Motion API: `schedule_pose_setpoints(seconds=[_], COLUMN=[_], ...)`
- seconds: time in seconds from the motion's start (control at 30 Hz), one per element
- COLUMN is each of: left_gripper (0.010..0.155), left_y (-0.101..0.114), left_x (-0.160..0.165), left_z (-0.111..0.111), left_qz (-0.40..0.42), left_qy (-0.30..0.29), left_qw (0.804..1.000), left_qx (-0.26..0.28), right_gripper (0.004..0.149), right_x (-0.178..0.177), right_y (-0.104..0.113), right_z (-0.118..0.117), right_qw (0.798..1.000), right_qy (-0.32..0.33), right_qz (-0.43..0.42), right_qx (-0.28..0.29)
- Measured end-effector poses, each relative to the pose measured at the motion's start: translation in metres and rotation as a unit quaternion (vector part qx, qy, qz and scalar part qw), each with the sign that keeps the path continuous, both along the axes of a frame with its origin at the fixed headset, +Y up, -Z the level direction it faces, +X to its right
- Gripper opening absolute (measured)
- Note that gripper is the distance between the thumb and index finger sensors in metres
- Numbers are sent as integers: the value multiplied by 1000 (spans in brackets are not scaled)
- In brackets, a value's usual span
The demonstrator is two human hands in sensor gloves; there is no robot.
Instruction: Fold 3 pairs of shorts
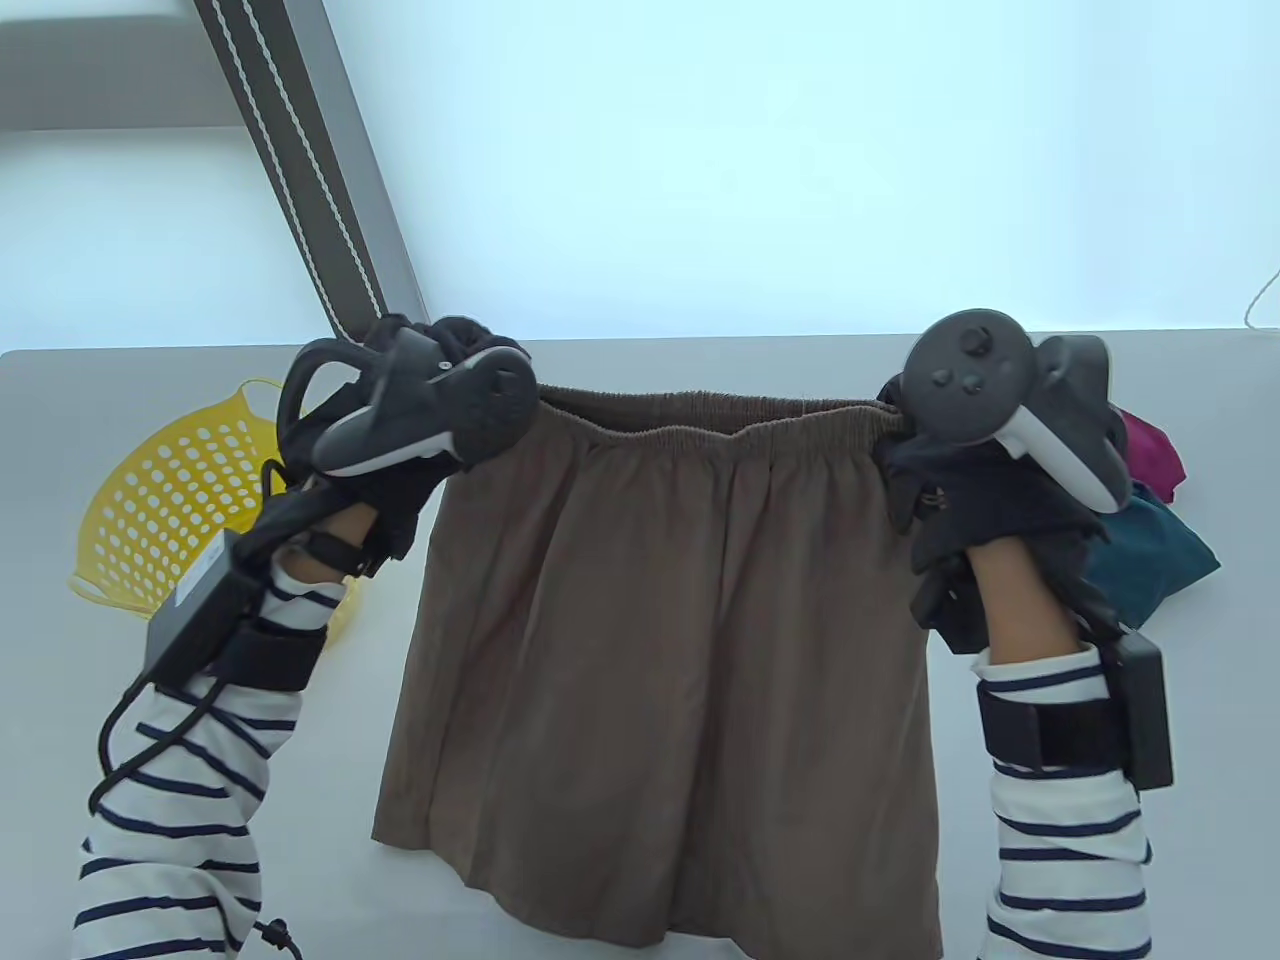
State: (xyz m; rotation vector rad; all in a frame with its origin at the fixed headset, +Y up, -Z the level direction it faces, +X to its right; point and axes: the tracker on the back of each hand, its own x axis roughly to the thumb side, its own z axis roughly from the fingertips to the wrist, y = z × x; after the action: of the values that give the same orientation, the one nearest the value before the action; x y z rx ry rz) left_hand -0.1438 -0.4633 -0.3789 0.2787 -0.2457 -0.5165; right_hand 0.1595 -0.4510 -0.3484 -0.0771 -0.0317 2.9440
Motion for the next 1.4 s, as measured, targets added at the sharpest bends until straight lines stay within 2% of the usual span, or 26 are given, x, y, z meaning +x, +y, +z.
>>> schedule_pose_setpoints(seconds=[0.03,0.07,0.13,0.17,0.2,0.23,0.27,0.3,0.4,0.43,0.53,0.57,0.6,0.63,0.7,0.73,0.77,0.8,0.87,0.9,0.97,1.03,1.07,1.13,1.3,1.4], left_gripper=[43,44,45,45,45,45,45,46,45,45,45,45,44,44,45,46,47,47,63,75,83,82,80,79,82,82], left_y=[6,14,40,56,70,81,88,92,81,70,24,2,-17,-33,-85,-104,-126,-158,-203,-228,-260,-279,-286,-294,-302,-302], left_x=[5,5,-3,-11,-21,-29,-36,-44,-55,-55,-52,-50,-47,-44,-36,-34,-31,-30,-30,-31,-35,-39,-40,-41,-37,-35], left_z=[-7,-10,-10,-7,-2,2,6,9,14,14,18,23,29,34,54,60,67,73,75,73,68,65,65,71,106,125], left_qz=[-8,10,133,212,291,341,365,382,360,339,251,224,206,184,97,65,24,-33,-105,-130,-147,-130,-122,-119,-181,-178], left_qy=[33,50,73,67,59,42,22,-12,-45,-52,-64,-76,-91,-104,-130,-137,-138,-134,-108,-88,-56,-37,-35,-30,-69,-94], left_qw=[998,994,973,953,923,905,898,890,906,916,950,961,968,974,986,986,984,974,951,936,927,925,922,918,924,922], left_qx=[59,92,171,205,244,251,244,248,219,207,172,140,110,79,-30,-68,-112,-178,-272,-314,-341,-354,-365,-377,-330,-331], right_gripper=[43,44,44,44,44,44,45,45,45,45,45,45,45,45,46,48,51,54,56,56,53,50,48,47,45,43], right_x=[-4,-8,-14,-18,-19,-20,-19,-18,-13,-12,-10,-10,-11,-11,-13,-14,-15,-17,-18,-20,-24,-30,-31,-32,-31,-29], right_y=[1,5,18,28,35,41,43,44,24,13,-39,-64,-75,-98,-143,-157,-180,-207,-246,-266,-293,-307,-308,-307,-304,-305], right_z=[-5,-7,-2,3,5,7,8,7,-4,-9,-23,-26,-26,-27,-25,-24,-23,-22,-20,-19,-18,-15,-13,-8,16,31], right_qw=[1000,997,975,942,931,928,917,915,923,929,947,958,962,969,977,976,970,954,928,916,909,911,919,918,901,898], right_qy=[-22,-49,-100,-111,-102,-66,-41,-18,44,61,110,128,134,149,183,195,215,235,229,220,219,227,228,240,275,292], right_qz=[1,1,-28,-63,-85,-121,-157,-193,-224,-228,-220,-198,-187,-162,-106,-93,-79,-80,-107,-128,-130,-104,-86,-56,-45,-37], right_qx=[15,61,197,309,339,347,365,353,309,287,208,163,147,112,16,-20,-85,-170,-272,-308,-330,-327,-311,-311,-333,-328])
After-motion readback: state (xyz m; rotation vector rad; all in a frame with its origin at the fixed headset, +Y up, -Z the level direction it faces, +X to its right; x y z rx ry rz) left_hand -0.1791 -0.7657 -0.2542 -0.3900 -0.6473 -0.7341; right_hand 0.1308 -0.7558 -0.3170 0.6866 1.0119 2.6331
